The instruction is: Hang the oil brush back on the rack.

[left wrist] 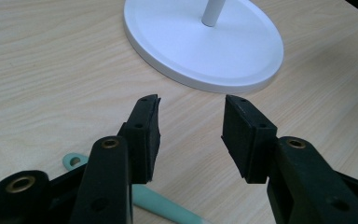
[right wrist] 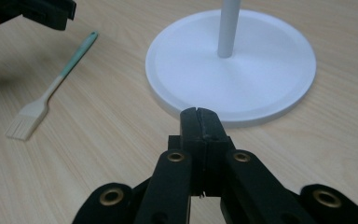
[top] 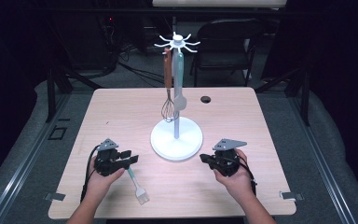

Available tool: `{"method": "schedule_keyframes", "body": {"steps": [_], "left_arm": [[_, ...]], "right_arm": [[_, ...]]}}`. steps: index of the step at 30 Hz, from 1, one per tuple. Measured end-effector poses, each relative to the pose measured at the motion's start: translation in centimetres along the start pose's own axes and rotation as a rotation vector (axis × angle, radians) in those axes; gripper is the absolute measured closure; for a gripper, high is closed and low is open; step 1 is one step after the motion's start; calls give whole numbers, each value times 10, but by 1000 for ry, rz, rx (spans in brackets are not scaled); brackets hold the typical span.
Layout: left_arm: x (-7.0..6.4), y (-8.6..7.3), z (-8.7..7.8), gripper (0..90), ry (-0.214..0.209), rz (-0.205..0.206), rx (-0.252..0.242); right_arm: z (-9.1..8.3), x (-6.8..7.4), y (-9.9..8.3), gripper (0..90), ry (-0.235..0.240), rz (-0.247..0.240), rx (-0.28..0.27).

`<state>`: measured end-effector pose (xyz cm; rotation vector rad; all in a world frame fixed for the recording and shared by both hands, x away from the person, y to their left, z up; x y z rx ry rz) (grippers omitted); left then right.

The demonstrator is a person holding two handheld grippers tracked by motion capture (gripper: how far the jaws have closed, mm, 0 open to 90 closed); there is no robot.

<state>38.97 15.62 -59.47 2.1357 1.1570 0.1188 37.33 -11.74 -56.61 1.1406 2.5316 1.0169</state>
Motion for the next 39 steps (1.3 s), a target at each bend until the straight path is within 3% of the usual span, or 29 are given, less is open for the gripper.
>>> {"method": "schedule_keyframes", "body": {"steps": [21, 31, 39], "left_arm": [[1, 0, -1, 561, -6, -7, -7], [3, -1, -1, 562, -12, -7, -6], [4, -1, -2, 563, -14, -11, -8]], "right_arm": [[-30, -5, 60, 900, -1, -36, -105], [-55, -5, 101, 900, -15, -64, -223], [-77, -5, 139, 900, -24, -88, -284]]}}
Point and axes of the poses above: each handheld gripper's, and its own axes: z roughly forward along the jaws, y roughly out of its top, x roughly to its left, the point moved 10 cm from there along z, roughly forward along the jaws, and after that the axes turned 12 degrees about x, right-handed, at the moved point
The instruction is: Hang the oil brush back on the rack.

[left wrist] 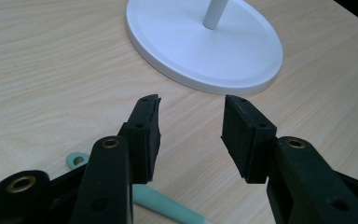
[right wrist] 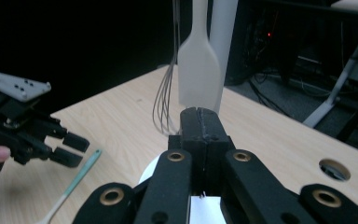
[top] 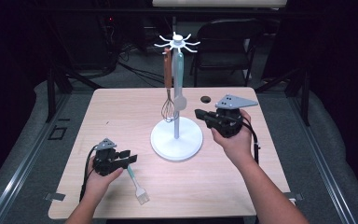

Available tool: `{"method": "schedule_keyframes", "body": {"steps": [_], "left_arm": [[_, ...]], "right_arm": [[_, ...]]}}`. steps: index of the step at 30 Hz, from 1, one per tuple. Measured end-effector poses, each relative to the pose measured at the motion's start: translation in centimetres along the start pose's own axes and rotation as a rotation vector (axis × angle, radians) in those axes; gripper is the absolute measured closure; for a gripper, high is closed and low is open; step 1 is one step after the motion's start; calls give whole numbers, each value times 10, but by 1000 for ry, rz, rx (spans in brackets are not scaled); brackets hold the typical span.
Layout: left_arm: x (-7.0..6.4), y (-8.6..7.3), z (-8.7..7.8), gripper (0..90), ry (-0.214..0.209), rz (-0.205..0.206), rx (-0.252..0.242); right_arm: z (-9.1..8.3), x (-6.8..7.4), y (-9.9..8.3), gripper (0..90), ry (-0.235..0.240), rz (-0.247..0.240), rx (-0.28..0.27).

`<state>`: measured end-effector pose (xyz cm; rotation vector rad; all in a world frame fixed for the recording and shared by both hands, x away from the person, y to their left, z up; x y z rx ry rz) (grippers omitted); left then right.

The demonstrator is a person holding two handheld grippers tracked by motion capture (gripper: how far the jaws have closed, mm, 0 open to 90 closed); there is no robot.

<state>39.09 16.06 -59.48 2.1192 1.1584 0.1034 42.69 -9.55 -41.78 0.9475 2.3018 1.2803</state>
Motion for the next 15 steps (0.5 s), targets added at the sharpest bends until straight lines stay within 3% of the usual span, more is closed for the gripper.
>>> {"method": "schedule_keyframes", "body": {"steps": [15], "left_arm": [[4, -1, 0, 564, 0, -6, 2]], "right_arm": [[-11, -8, 71, 900, -33, -32, -91]]}}
Point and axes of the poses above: each handheld gripper's, and its own axes: z roughly forward along the jaws, y roughly out of its top, x roughly to its left, the point moved 10 cm from there along z, roughly forward along the jaws, and after that the axes turned 12 degrees about x, right-handed, at the moved point
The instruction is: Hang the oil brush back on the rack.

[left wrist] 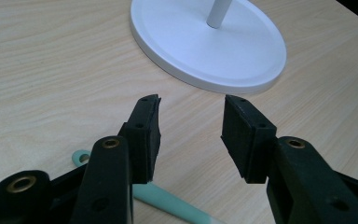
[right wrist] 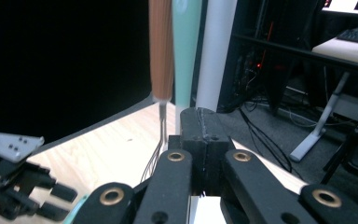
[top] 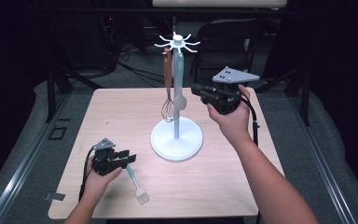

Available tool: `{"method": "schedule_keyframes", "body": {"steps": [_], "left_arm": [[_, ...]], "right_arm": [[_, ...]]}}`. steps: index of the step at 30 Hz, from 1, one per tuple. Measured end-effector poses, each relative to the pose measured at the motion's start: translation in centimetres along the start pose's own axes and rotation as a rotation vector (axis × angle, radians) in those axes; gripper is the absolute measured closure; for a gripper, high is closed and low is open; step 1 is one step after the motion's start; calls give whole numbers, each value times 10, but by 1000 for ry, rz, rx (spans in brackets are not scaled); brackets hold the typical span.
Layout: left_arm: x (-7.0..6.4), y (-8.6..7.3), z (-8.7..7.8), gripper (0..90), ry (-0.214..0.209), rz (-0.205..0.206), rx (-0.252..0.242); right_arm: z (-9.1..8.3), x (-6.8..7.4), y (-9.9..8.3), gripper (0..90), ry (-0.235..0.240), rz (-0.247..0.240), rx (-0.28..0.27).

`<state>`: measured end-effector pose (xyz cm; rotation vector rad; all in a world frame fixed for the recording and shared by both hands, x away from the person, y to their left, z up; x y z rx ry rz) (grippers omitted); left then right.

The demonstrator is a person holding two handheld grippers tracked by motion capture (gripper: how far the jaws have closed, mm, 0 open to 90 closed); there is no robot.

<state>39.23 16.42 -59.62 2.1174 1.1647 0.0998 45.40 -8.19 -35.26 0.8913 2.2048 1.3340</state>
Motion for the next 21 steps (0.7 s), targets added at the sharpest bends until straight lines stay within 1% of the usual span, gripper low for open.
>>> {"method": "schedule_keyframes", "body": {"steps": [3, 6, 10, 15, 21], "left_arm": [[1, 0, -1, 563, 4, -2, -4], [2, 0, -1, 564, 0, -1, -3], [3, 0, -2, 566, 0, -6, -5], [2, 0, -1, 566, -3, -1, -2], [3, -1, 0, 566, 1, 0, 5]], "right_arm": [[0, -3, 11, 900, -10, 5, -13], [-1, -6, 21, 900, -16, 12, -29], [-5, -10, 36, 900, -31, 14, -63], [-7, -15, 48, 900, -49, 29, -86], [-9, -24, 55, 900, -72, 38, -95]]}}
Point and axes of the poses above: each handheld gripper's, and its own axes: z roughly forward along the jaws, y roughly out of its top, x roughly to its left, the point moved 10 cm from there along z, roughly forward along the jaws, and after that the axes turned 12 degrees about x, right-handed, at the moved point
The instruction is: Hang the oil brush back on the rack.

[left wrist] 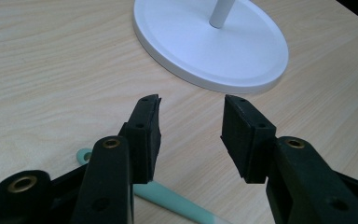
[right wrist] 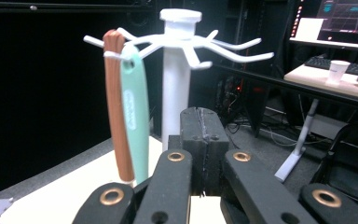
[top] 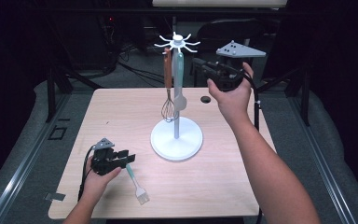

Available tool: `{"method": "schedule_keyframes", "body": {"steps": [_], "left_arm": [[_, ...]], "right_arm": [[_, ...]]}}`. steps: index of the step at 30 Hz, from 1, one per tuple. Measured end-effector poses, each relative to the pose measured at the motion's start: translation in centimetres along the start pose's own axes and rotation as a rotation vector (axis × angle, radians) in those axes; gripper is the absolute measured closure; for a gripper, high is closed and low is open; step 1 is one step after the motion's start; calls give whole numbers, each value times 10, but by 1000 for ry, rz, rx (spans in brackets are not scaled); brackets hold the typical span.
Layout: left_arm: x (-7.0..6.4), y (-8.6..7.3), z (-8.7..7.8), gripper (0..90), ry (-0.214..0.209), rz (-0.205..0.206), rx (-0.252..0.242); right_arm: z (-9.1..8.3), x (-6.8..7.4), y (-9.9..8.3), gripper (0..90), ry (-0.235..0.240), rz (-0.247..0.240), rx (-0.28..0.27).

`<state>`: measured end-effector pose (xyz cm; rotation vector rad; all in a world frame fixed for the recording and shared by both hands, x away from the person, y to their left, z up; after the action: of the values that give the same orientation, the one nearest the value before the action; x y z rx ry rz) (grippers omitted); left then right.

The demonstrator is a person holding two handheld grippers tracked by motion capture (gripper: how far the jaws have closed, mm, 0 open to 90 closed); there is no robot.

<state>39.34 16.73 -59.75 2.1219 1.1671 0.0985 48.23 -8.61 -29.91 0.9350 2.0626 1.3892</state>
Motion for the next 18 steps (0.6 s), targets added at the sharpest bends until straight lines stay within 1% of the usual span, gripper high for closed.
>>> {"method": "schedule_keyframes", "body": {"steps": [3, 6, 9, 14, 18], "left_arm": [[0, 0, 0, 566, -1, 1, 0], [0, 0, 0, 567, 0, 0, 0], [0, 0, 0, 567, -3, 0, -1], [0, 0, 0, 567, -2, -1, 0], [0, 0, 0, 568, -2, 0, 0]], "right_arm": [[-2, -4, 4, 900, -10, 5, -17], [-3, -8, 8, 900, -16, 13, -21], [-5, -10, 13, 900, -24, 12, -33], [-10, -8, 22, 900, -31, 9, -54], [-11, -6, 23, 900, -28, 2, -56]]}}
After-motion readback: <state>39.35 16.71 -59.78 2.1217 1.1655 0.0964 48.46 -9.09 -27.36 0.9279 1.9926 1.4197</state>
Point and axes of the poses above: each handheld gripper's, and its own axes: z roughly forward along the jaws, y roughly out of its top, x roughly to its left, the point moved 10 cm from there along z, roughly forward along the jaws, and after that the axes turned 12 degrees about x, right-handed, at the moved point
